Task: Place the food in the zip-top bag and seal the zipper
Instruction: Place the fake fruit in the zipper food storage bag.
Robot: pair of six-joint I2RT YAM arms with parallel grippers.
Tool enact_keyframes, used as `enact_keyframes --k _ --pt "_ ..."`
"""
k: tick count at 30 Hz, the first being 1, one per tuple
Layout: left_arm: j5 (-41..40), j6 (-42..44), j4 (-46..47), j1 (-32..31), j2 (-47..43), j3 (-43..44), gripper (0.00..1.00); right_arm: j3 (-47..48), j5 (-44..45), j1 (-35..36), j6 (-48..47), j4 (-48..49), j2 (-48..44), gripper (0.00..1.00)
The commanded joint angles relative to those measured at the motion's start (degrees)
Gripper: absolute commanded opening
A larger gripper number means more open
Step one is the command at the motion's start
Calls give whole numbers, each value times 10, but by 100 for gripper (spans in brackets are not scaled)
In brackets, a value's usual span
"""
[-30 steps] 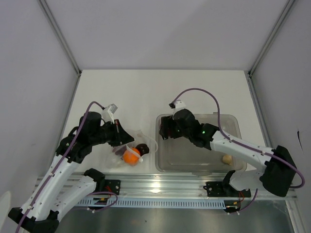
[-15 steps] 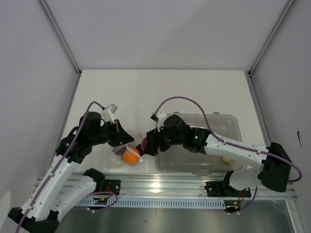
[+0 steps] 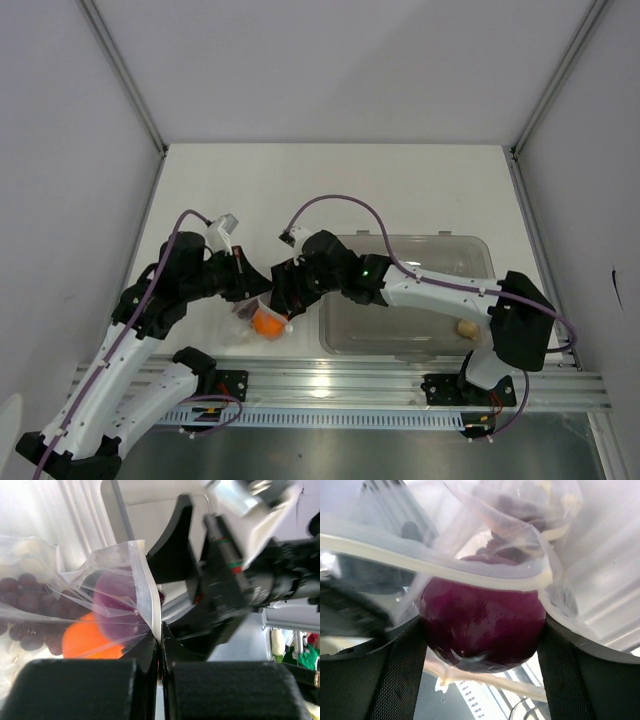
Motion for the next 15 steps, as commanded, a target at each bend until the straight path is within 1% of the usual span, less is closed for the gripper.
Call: enact_keyframes --k 1,2,3,4,5,6,15 --pt "31 -7 6 -5 -10 25 0 41 34 5 20 34 37 65" --pt "30 -7 4 -5 -13 25 0 45 39 6 20 31 43 69" --pt "29 -6 4 -5 -13 25 1 45 44 10 20 31 47 78" --pt "29 -7 0 -5 -17 23 1 45 52 11 20 32 50 82" --pt "28 -7 0 -5 -19 23 1 44 56 14 20 32 51 89" --pt "27 -8 1 -5 -20 20 0 44 61 15 20 31 50 99" --pt "25 -7 0 -5 -23 17 1 30 104 25 12 4 10 99"
